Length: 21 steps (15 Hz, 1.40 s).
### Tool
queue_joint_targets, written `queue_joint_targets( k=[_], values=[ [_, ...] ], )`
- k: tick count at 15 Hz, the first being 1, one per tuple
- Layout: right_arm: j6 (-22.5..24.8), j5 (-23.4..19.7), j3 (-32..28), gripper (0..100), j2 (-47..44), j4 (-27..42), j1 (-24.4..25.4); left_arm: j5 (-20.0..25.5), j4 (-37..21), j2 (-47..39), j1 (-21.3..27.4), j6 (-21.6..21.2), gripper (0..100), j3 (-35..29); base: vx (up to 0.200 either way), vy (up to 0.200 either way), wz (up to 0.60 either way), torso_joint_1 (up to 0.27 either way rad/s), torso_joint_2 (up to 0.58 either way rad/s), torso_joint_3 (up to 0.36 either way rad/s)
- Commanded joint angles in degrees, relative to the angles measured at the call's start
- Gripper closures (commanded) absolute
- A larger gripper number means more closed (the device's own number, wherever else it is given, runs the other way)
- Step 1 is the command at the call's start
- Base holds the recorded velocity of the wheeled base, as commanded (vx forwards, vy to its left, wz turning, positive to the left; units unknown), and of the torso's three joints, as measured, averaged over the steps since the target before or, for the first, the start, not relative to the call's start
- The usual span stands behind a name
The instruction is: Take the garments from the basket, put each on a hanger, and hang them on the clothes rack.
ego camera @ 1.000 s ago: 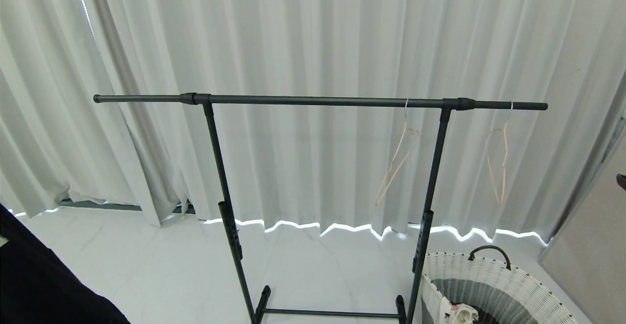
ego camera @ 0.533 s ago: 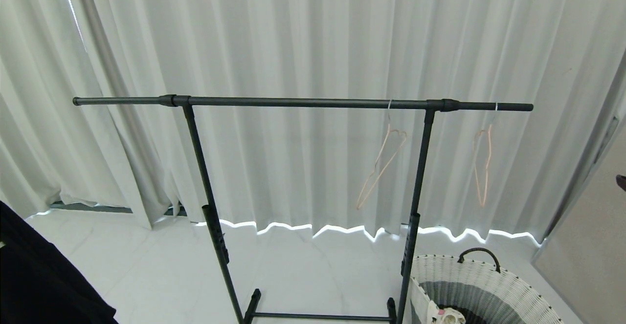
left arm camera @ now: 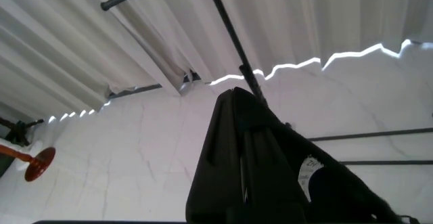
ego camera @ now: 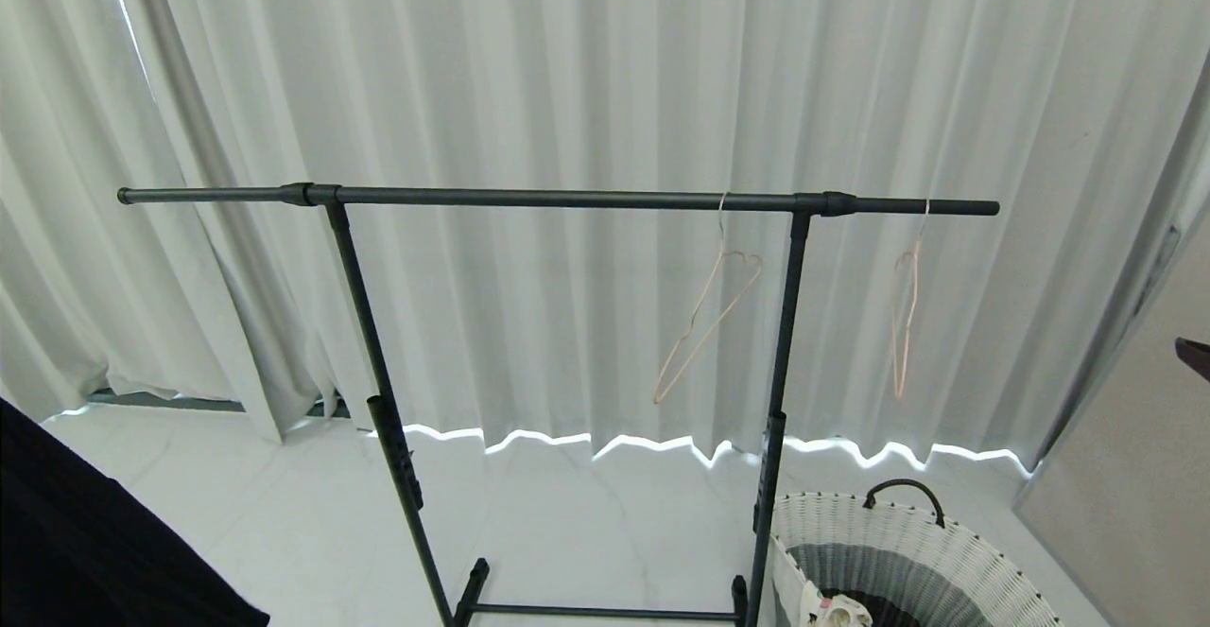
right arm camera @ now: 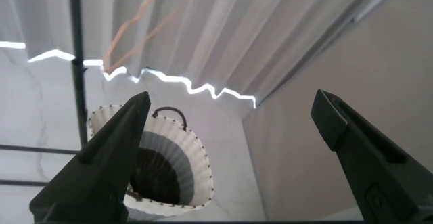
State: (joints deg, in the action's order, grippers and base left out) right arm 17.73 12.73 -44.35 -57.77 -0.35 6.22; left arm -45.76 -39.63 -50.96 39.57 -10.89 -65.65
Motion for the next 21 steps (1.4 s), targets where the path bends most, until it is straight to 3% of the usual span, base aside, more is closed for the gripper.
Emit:
queue_joint_targets(
  k=[1,7,16,18,19,21],
  values=[
    [-0.06,0.02,-0.04,0,-0.15,0.0,0.02,-0.03,-0.01,-0.02,-0.02,-0.01,100,-0.01,0.2,0.0,0.0,0.002,0.0,0.002],
    [-0.94,-0.07,0.05,0,-0.59,-0.09,0.02,-0.03,-0.01,-0.11,-0.02,-0.01,100,0.08,0.2,0.0,0.0,0.0,0.0,0.003],
    [-12.45,0.19,0.05,0,-11.14,-0.09,0.46,0.06,-0.01,-0.28,-0.02,0.16,100,2.28,0.2,0.0,0.0,0.002,0.0,0.004],
    [-15.18,0.37,0.05,0,-15.62,-2.46,3.1,0.06,-0.01,-0.2,-0.02,0.16,100,2.72,0.0,0.0,0.0,0.0,0.0,0.0],
    [-17.55,0.9,-0.04,0,-18.34,-4.13,4.86,0.06,-0.01,-0.2,-0.02,0.16,100,2.72,0.0,0.0,0.0,0.0,0.0,0.0],
    [-22.65,7.49,-0.12,0,-24.93,-5.89,7.32,0.06,-0.01,-0.2,-0.02,0.16,100,2.72,0.0,0.0,0.0,0.0,0.0,0.0]
  ],
)
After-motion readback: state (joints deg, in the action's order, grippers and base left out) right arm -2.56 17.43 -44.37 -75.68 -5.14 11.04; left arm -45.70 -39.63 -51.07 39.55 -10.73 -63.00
